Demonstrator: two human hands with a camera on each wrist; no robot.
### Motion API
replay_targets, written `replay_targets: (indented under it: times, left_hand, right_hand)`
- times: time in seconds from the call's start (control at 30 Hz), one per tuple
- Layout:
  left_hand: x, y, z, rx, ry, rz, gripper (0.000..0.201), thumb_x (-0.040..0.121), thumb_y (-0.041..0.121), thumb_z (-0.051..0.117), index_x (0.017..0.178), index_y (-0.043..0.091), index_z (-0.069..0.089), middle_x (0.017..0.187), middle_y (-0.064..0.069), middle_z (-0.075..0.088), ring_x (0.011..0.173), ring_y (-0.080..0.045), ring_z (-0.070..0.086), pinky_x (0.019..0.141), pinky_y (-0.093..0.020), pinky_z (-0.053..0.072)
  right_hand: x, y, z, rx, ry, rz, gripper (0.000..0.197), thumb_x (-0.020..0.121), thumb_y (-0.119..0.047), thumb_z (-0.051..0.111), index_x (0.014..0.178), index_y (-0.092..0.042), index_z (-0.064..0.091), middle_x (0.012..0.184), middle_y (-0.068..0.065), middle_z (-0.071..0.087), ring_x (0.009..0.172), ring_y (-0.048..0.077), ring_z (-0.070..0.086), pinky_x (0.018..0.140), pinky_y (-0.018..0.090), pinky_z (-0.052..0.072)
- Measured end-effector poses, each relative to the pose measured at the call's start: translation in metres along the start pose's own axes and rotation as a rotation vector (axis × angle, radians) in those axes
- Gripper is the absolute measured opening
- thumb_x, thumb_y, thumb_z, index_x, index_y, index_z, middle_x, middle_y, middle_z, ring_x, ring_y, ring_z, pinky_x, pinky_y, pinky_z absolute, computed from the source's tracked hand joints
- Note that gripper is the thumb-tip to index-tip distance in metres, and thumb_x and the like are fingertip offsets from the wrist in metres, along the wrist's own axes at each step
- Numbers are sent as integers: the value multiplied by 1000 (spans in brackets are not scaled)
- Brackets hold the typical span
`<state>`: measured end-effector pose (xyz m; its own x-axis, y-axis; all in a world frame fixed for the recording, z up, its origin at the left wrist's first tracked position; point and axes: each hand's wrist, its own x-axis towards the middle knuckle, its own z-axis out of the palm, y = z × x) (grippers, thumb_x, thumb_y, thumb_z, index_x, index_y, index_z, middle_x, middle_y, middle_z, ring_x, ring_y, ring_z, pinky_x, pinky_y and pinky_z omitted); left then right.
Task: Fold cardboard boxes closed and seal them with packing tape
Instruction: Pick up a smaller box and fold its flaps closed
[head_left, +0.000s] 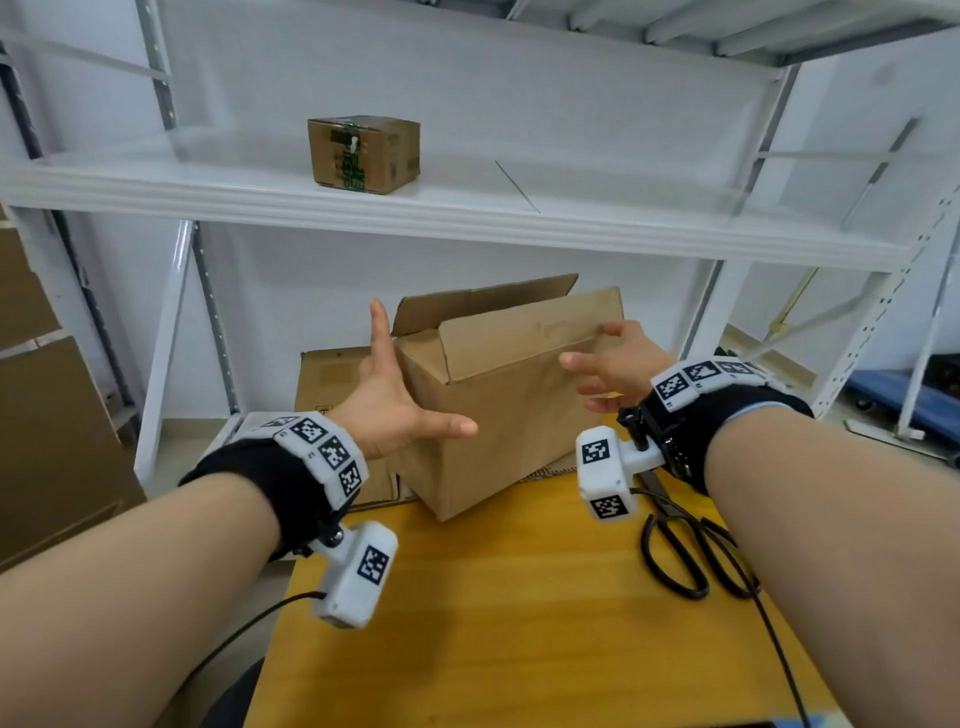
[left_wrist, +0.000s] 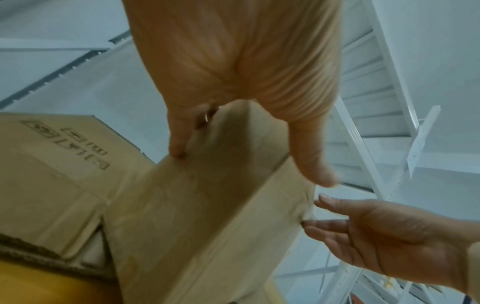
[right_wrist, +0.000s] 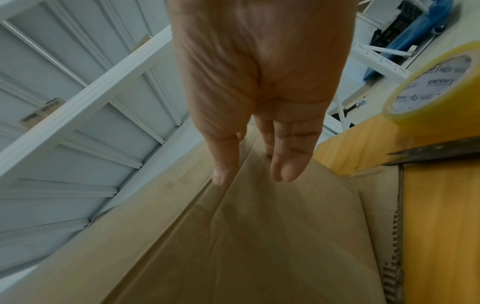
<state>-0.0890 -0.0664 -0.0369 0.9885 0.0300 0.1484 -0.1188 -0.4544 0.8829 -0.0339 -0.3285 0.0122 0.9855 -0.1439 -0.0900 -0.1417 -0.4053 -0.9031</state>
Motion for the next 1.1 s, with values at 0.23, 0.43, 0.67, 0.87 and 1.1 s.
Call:
replay_targets:
  times: [0.23, 0.43, 0.67, 0.87, 1.1]
  left_hand:
    - [21, 14, 0, -24, 46, 47, 153, 48, 27, 97, 145, 53, -19, 163, -2, 10, 147, -26, 20, 116, -54, 26]
    - [47, 33, -8, -107, 7, 93, 149, 33, 33, 93, 151, 42, 2, 152, -4, 32, 137, -23, 36, 111, -51, 38]
    - [83, 60, 36, -385, -146, 73, 116, 42, 1, 83, 144, 17, 32, 126, -3, 58, 114, -20, 59, 87, -43, 57]
    - [117, 63, 58, -574, -342, 23, 111, 37, -2, 76, 141, 13, 43, 132, -17, 60, 119, -35, 60, 96, -53, 50]
    - [145, 54, 75, -368, -340, 2, 110, 56, -20, 65, 147, 33, 34, 131, -12, 60, 121, -35, 57, 92, -48, 55]
  right_hand:
    - [12, 3, -27, 113, 179, 15, 65, 86, -13, 78, 138, -18, 40, 115, 13, 63, 92, 28, 71, 74, 40, 63]
    - [26, 20, -86, 67, 243, -43, 90, 81, -3, 81, 149, -29, 29, 128, 11, 48, 109, 31, 59, 79, 43, 60]
    - [52, 40, -127, 179, 66, -158, 126, 38, -40, 103, 143, -28, 35, 134, 0, 58, 120, 26, 59, 100, 54, 51]
    - [49, 48, -164, 130, -199, -263, 56, 75, -15, 86, 125, -19, 61, 114, 2, 75, 103, 17, 72, 80, 39, 63]
    - [82, 57, -169, 76, -170, -167, 57, 83, 10, 70, 128, -22, 56, 104, -9, 74, 85, 1, 73, 59, 19, 57]
